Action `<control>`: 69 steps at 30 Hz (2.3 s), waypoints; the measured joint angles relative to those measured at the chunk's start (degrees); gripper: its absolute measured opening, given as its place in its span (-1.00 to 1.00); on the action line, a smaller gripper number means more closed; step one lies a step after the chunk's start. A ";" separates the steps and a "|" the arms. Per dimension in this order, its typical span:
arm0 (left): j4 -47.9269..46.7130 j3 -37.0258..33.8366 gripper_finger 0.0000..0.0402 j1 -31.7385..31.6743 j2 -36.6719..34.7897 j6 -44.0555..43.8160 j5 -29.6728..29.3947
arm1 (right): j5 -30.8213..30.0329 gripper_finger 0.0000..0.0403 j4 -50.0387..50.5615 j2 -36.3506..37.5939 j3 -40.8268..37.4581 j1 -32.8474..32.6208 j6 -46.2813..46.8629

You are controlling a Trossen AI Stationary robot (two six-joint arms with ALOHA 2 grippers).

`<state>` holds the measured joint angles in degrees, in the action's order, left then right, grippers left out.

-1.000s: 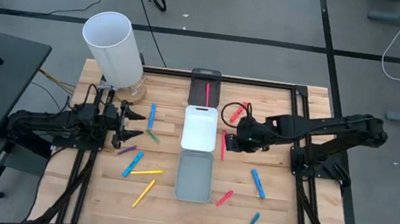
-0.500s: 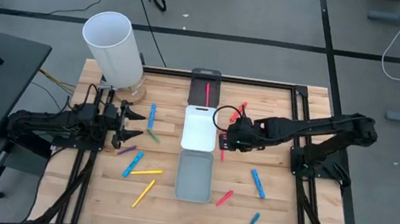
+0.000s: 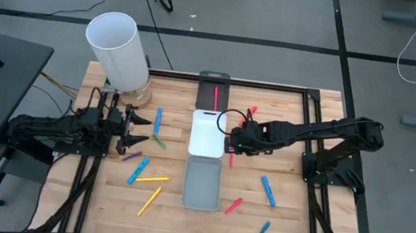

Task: Pick & Place Markers
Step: Put the large pink pen into the black bin

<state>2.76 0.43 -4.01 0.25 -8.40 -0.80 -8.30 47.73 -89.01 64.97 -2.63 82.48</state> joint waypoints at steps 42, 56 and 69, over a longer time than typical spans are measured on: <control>0.00 -0.01 0.44 0.01 0.09 0.00 0.00 | -0.26 -0.33 -8.25 -13.98 0.07 -0.09 -3.48; 0.00 -0.01 0.44 0.01 0.09 -0.01 0.00 | 0.33 -0.33 -8.10 -15.77 0.07 -1.75 -3.63; 0.00 0.00 0.44 0.02 0.11 0.00 0.00 | 1.50 -0.33 -8.55 -17.16 0.02 -2.54 -3.49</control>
<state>2.76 0.42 -3.99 0.36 -8.41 -0.80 -6.79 39.19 -106.17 64.99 -5.17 78.99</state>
